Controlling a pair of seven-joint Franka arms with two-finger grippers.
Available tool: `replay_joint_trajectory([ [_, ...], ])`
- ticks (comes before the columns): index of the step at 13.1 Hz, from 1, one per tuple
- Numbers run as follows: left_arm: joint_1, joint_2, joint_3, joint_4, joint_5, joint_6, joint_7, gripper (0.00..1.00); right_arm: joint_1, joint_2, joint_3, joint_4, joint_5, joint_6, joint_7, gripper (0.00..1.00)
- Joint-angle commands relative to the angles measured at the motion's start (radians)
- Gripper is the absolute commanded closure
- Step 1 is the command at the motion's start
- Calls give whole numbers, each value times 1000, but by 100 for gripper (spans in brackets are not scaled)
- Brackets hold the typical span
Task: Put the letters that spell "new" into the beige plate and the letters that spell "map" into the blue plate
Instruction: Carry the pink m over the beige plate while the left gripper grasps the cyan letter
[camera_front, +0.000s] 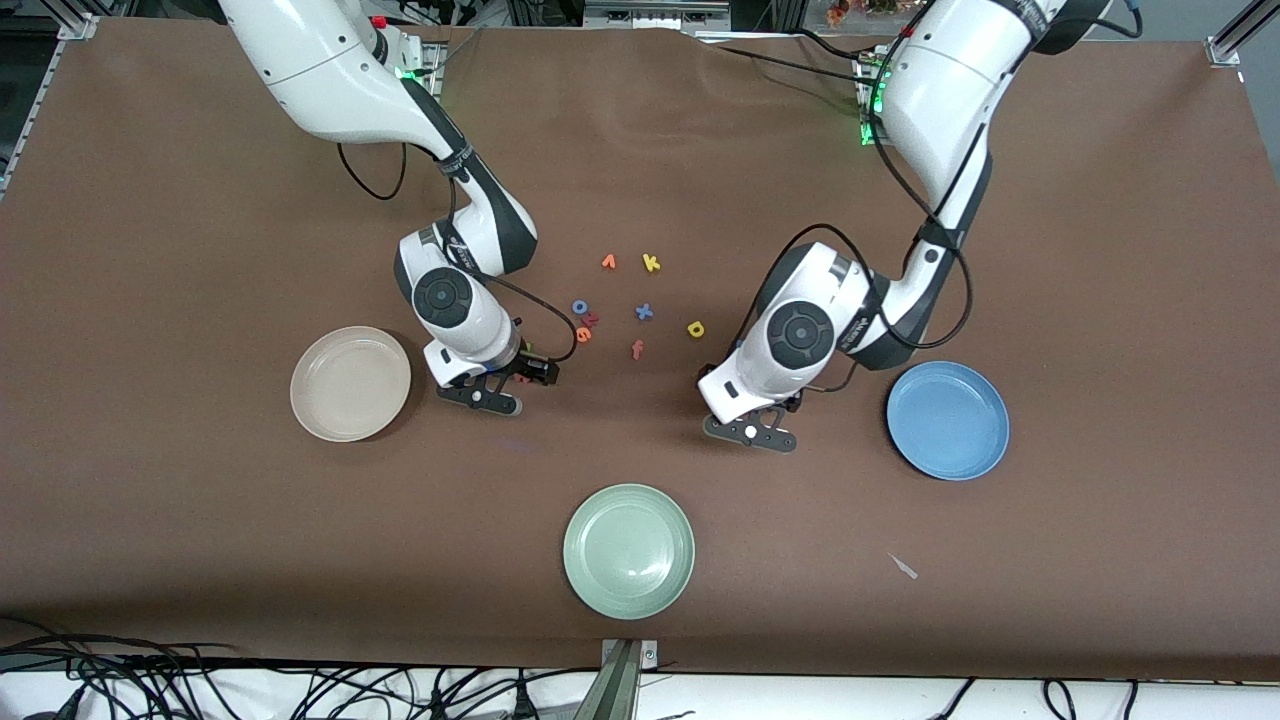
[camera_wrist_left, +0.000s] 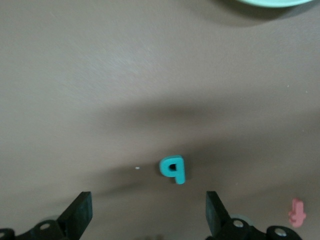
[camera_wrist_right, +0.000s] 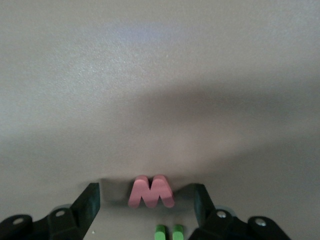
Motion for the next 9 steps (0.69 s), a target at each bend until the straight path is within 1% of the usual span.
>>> replay_joint_trajectory([
  [1,-42,40,15,36,11,6,-85,3,-3,-15,8,-44,-21,48,20,28],
  [2,-42,54,17,36,11,35,-85,4,-1,-15,8,-44,-21,48,20,36],
  [3,-49,68,17,36,24,85,-84,4,-1,-15,8,-44,-23,48,18,47],
  [4,-56,77,15,36,57,98,-84,6,-1,-17,8,-44,-26,48,17,56],
  [6,-55,89,15,35,117,98,-78,8,-1,-26,8,-44,-26,44,11,72],
  [7,-55,100,15,35,134,101,-76,10,-1,-31,8,-44,-26,41,7,78],
  [8,-56,108,15,35,139,101,-76,14,-1,-38,8,-44,-26,39,-12,80],
  [9,-56,108,15,35,140,101,-76,28,-3,-58,2,-44,-26,25,-40,80],
])
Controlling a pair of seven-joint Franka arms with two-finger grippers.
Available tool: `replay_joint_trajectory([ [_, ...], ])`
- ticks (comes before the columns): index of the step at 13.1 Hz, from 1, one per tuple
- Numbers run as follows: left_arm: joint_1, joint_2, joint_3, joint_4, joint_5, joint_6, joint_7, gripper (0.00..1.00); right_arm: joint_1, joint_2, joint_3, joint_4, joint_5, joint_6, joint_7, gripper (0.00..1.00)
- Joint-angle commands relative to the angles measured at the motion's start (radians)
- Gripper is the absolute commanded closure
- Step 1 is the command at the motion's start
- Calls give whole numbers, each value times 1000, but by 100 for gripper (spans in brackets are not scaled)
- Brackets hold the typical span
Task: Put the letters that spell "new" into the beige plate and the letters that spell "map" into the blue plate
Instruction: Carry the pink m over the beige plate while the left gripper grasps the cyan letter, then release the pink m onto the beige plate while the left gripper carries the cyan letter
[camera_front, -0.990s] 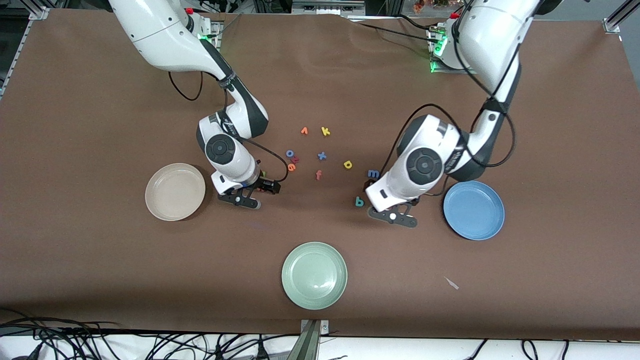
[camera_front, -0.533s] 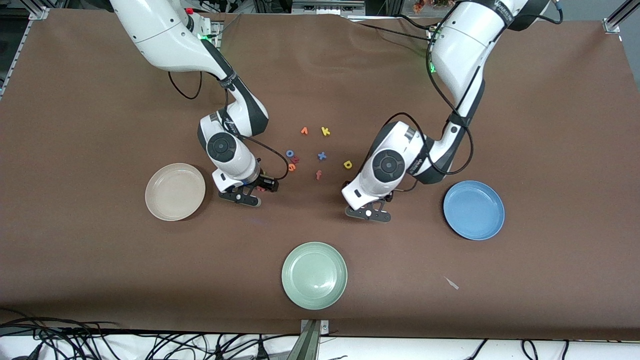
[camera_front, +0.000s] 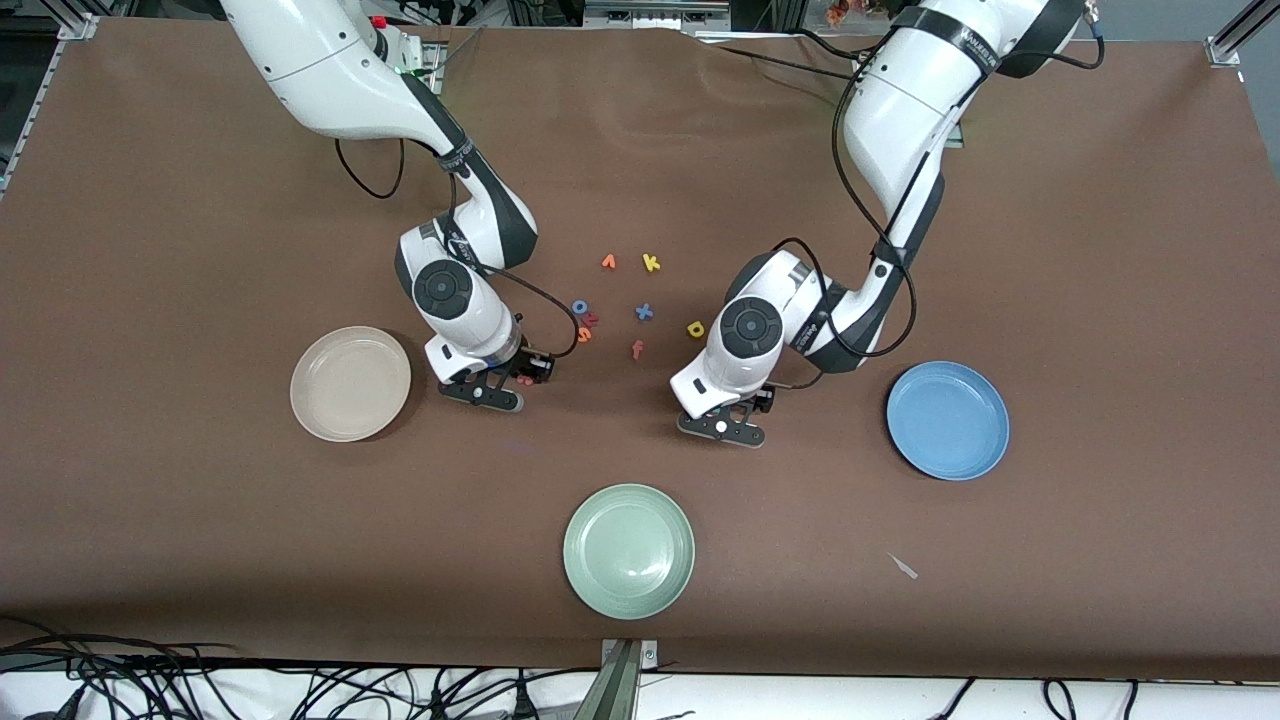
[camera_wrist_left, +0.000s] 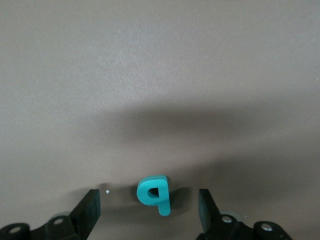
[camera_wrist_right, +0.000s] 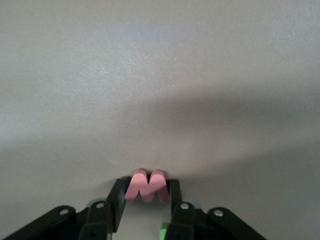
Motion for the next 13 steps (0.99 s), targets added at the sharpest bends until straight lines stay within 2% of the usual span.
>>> replay_joint_trajectory([
  [1,-12,21,11,27,30,-1,-8,49,-11,-62,-12,-22,-14,-53,-67,80],
  [3,-11,16,11,30,29,-2,-13,76,-63,-128,-32,-23,-13,-149,-199,80],
  [4,-6,11,11,30,29,-5,-13,86,-94,-157,-34,-23,-13,-200,-271,80],
  [7,0,7,11,31,29,-10,-11,95,-206,-241,-34,-69,-13,-315,-481,79],
  [11,14,-45,11,31,29,-54,-10,95,-292,-300,-66,-240,-16,-167,-678,78],
  [13,66,-100,7,25,29,-115,21,95,-295,-303,-72,-290,-16,-104,-692,61],
])
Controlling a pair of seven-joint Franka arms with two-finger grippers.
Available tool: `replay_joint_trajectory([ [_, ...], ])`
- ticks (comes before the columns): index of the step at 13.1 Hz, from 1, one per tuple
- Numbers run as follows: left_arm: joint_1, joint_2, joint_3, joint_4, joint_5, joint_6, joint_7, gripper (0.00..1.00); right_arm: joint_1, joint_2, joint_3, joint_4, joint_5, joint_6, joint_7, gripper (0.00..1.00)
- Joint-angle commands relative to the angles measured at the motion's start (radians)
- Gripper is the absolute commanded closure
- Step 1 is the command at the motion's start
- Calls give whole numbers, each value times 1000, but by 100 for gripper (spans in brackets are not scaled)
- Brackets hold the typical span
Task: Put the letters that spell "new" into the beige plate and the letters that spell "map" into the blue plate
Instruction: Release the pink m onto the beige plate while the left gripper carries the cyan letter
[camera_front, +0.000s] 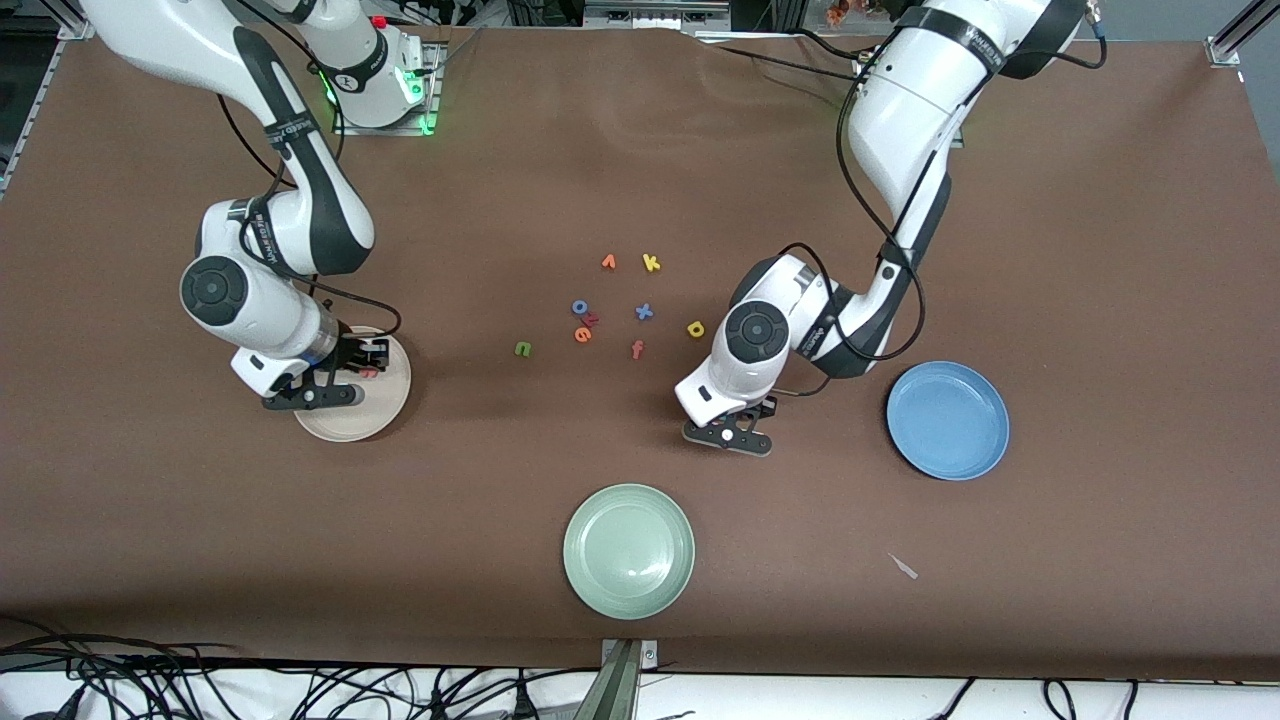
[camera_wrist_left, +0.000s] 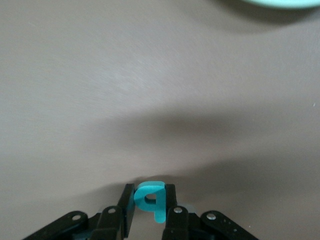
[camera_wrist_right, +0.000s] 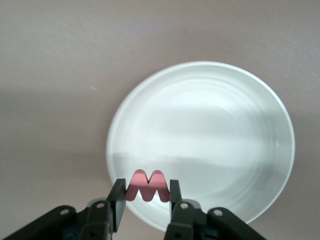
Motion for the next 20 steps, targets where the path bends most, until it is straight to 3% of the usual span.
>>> replay_joint_trajectory([
  [1,75,-101,-11,-18,25,-132,90,95,2,-40,4,-83,-13,63,-14,52],
  [3,152,-148,-11,-33,22,-243,246,94,3,-40,5,-79,-8,62,9,40],
  [5,243,-179,-11,-71,22,-249,457,94,3,-37,27,-72,-8,62,82,40],
  [7,330,-190,-11,-113,27,-239,610,94,3,-26,95,-54,-8,62,218,40],
  [10,396,-212,-3,-246,48,-136,701,93,29,8,163,-17,-13,65,406,40],
  [13,455,-215,-11,-343,149,3,728,92,113,49,168,3,-43,103,571,39],
  [14,453,-215,-11,-348,149,10,727,86,135,67,168,3,-71,124,624,39],
  [15,453,-216,-14,-345,149,8,727,62,163,89,168,3,-100,150,679,39],
  [16,450,-221,-14,-337,151,8,735,24,181,112,168,5,-126,175,725,40],
  [17,445,-227,-14,-334,151,7,750,0,195,129,168,5,-155,199,771,39],
  [20,439,-256,-18,-328,149,-1,753,0,220,150,168,9,-188,213,822,39],
])
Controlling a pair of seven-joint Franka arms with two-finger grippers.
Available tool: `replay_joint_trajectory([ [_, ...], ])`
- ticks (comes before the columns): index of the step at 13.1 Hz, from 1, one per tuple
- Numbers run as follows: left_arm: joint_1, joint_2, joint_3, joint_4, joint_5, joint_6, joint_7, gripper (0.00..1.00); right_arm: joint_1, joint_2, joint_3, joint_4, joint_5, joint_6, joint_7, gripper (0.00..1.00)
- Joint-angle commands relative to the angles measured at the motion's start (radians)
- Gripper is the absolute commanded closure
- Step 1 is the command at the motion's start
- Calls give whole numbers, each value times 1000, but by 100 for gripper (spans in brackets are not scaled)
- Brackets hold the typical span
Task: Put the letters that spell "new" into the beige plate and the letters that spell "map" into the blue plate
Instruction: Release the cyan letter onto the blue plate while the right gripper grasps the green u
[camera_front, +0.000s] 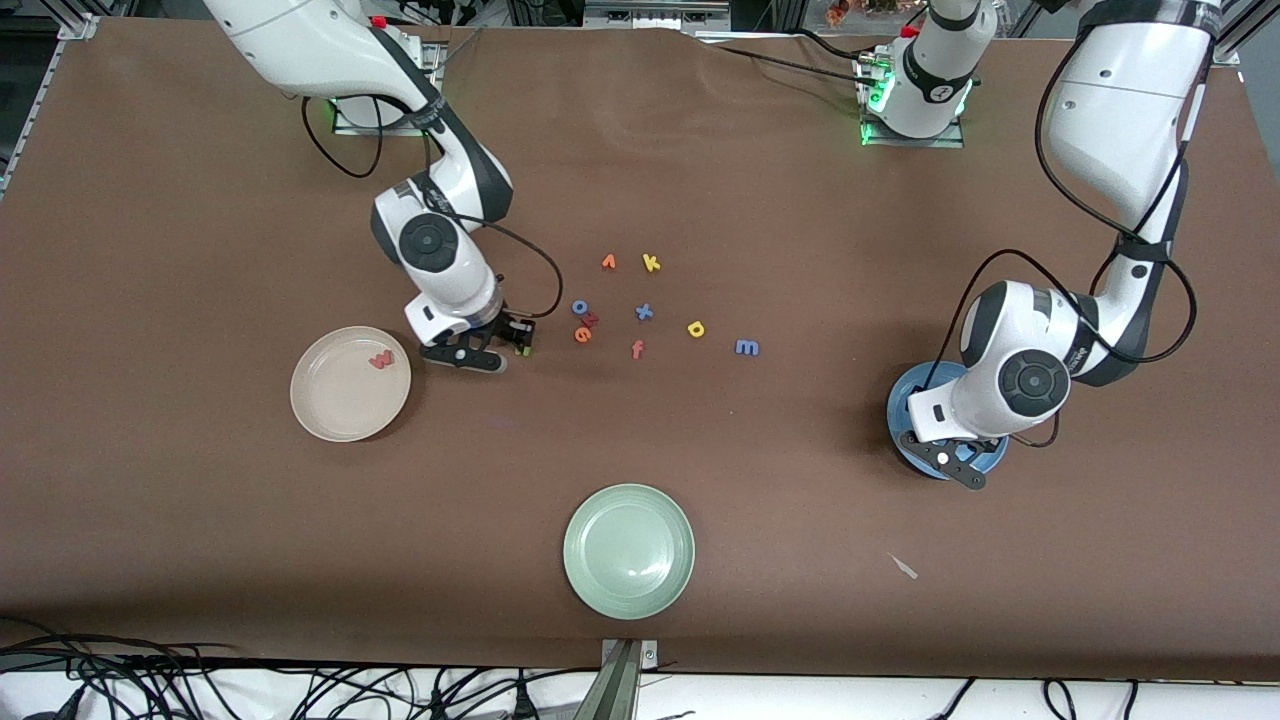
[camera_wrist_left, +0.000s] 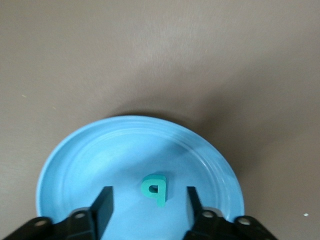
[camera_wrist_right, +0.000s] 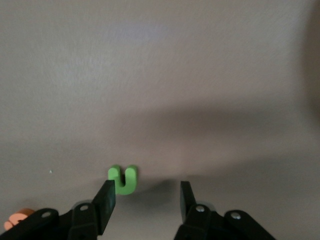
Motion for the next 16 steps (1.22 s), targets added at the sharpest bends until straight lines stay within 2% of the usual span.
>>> replay_joint_trajectory([
  [1,-1,-63,-22,-30,26,-9,7,0,8,22,-1,29,-27,5,36,39],
  [4,-1,-81,-74,-6,17,-64,-4,0,19,42,-1,57,-28,5,52,40],
  [11,-4,-78,-197,-13,14,-76,-8,0,20,73,-3,63,-59,32,56,42],
  [14,-9,-78,-245,-17,14,-91,-10,0,19,72,-3,65,-59,32,53,60],
  [16,-12,-75,-268,-18,15,-96,-8,0,19,67,-6,69,-61,31,46,81],
])
